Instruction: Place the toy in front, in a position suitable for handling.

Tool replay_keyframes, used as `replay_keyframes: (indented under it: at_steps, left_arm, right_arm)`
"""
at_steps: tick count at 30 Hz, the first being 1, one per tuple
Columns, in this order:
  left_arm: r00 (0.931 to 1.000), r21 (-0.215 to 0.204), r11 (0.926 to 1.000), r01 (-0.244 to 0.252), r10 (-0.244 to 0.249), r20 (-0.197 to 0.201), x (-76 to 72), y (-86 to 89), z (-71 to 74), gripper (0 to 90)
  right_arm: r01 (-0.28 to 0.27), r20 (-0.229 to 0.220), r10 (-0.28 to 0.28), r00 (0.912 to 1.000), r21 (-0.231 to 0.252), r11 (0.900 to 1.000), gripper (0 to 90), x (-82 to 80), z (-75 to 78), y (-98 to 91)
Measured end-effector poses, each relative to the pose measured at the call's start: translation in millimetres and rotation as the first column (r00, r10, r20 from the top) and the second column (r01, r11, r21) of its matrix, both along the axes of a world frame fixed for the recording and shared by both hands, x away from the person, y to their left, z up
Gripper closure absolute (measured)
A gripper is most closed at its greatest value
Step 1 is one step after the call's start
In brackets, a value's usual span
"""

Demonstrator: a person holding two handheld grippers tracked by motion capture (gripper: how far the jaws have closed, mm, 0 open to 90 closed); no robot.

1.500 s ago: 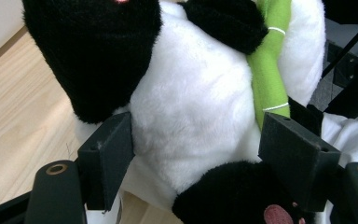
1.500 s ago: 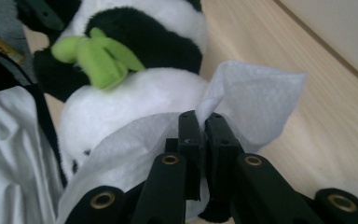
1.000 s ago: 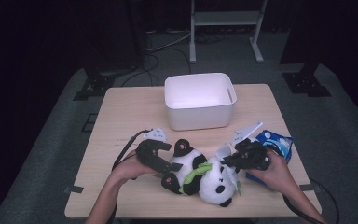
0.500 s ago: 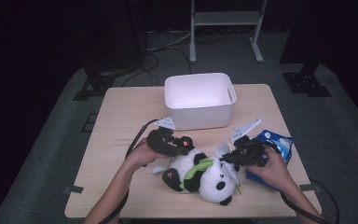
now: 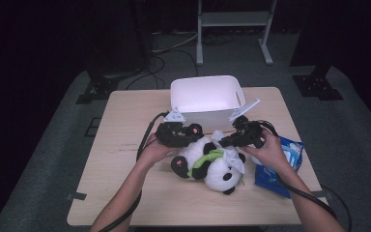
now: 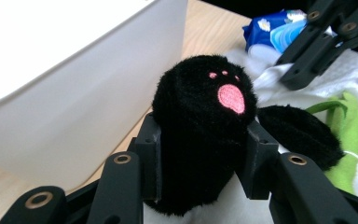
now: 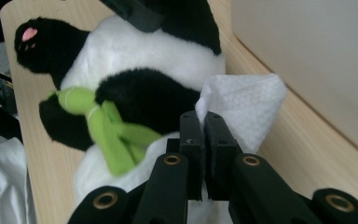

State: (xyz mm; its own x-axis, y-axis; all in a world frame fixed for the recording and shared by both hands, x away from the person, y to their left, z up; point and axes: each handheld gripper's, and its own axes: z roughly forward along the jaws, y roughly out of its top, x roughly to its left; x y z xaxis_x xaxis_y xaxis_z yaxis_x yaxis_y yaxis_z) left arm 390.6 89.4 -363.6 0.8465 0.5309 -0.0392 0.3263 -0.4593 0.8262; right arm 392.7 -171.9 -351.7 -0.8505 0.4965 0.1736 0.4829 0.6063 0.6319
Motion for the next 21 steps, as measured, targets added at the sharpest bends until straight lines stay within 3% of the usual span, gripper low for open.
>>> replay_keyframes:
  at_steps: [3, 7, 11, 16, 21]
  left_arm:
    - [0.9996, -0.001, 0.9999, -0.012, 0.012, 0.027, -3.5, 5.4, 3.8, 57.8]
    - [0.9998, -0.014, 0.9998, -0.011, 0.011, 0.019, -13.7, 17.6, -2.2, 57.3]
    - [0.9997, -0.035, 0.9994, 0.0, 0.0, -0.024, -25.1, 33.8, -9.4, 53.3]
    - [0.9933, -0.062, 0.9967, 0.051, -0.057, -0.1, -38.8, 49.6, -6.4, 37.1]
    - [0.99, -0.1, 0.9907, 0.092, -0.102, -0.098, -49.0, 58.1, 12.0, 33.9]
  right_arm:
    - [-0.007, 0.005, 0.007, 1.0, -0.005, 1.0, 86.5, 3.4, 3.1, 6.6]
    - [-0.038, -0.011, 0.038, 0.9992, -0.001, 0.9993, 86.4, 4.1, 2.5, 14.7]
    - [-0.072, -0.04, 0.072, 0.9966, -0.005, 0.9974, 86.7, -5.7, -7.2, 23.0]
    - [-0.129, -0.033, 0.128, 0.9912, -0.018, 0.9915, 87.1, -24.7, -9.3, 34.8]
    - [-0.163, -0.028, 0.162, 0.9865, -0.047, 0.9856, 87.3, -40.0, -8.2, 41.2]
